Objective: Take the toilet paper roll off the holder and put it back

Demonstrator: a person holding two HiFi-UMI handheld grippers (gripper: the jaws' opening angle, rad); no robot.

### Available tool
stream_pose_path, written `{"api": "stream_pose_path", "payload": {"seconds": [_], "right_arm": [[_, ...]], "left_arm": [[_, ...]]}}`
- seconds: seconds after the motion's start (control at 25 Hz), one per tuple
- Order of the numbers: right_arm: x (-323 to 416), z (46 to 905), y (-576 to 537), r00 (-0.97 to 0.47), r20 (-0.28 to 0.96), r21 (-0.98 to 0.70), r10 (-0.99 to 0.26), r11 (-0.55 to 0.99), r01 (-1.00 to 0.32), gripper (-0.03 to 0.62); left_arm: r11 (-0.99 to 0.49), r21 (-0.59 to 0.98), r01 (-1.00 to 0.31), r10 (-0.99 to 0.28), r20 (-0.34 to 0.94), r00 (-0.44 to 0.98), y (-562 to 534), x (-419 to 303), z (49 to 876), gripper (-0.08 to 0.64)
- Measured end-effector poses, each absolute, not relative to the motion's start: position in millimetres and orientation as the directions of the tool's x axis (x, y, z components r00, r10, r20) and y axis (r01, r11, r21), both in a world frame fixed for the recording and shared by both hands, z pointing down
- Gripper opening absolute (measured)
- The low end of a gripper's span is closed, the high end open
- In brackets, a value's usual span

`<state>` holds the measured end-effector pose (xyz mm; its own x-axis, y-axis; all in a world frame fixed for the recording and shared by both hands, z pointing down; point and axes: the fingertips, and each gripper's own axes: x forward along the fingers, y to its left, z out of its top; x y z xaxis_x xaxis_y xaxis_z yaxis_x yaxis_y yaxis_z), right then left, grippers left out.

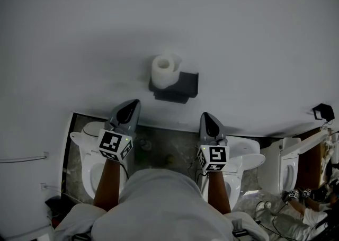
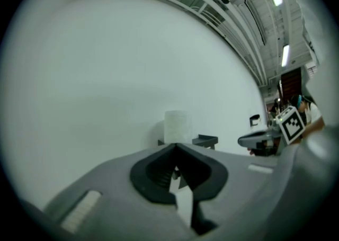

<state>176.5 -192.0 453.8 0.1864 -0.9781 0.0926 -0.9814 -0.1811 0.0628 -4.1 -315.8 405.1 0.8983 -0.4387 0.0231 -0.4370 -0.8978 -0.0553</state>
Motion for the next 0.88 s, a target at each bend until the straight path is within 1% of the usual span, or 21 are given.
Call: {"api": "stream_pose_path", "payload": {"seconds": [0.28,0.4,0.64,0.88], "right_arm": [[200,453,-208,0.164,0.096,0.043,-0.982,-0.160,-0.986,0.002],[207,451,-212,0.161,0.087,0.040,-0.983,-0.158,-0.987,0.002],[210,452,-217,0.163,0.082,0.037,-0.983,-0.161,-0.986,0.002],[216,453,-218,0.179,0.086,0.037,-0.980,-0.176,-0.984,0.002]], "left_arm": [[-0.882,-0.047,-0.469,-0.470,0.019,0.882,-330,13,399,0.002],[-0.882,-0.051,-0.468,-0.469,0.016,0.883,-333,19,398,0.017],[-0.890,-0.055,-0.454,-0.455,0.012,0.891,-335,27,396,0.022],[-0.898,-0.051,-0.437,-0.437,-0.008,0.899,-338,33,392,0.065]]}}
